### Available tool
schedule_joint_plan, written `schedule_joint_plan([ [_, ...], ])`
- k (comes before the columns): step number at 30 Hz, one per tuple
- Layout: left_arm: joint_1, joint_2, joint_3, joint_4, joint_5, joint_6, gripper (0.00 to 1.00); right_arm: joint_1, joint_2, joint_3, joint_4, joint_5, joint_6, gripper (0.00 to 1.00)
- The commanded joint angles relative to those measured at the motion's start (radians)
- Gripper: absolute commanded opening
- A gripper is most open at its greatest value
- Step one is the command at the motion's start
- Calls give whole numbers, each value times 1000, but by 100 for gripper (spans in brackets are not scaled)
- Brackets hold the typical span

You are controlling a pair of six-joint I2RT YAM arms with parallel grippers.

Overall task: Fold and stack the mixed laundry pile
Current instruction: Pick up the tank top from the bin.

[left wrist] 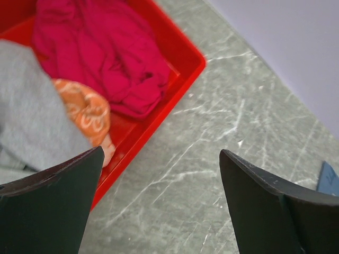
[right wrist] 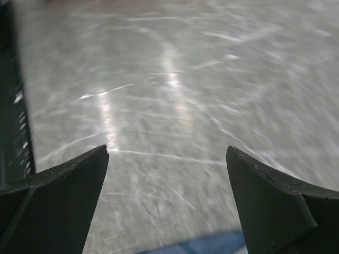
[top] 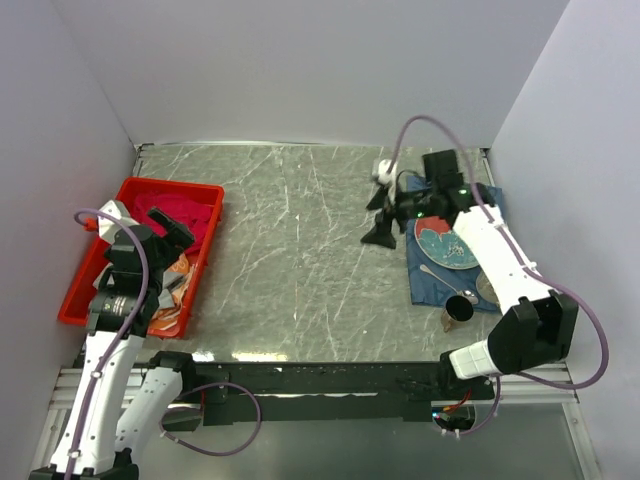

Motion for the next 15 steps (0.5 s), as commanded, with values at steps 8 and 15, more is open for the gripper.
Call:
schedule_joint_plan([
  [8,60,75,-16,-254,-67,-279,97,127,75,-109,53,-117,-204,100],
  [15,160,156,-81,-263,-93,-328,90,130,90,-152,93,-105,-176,100],
])
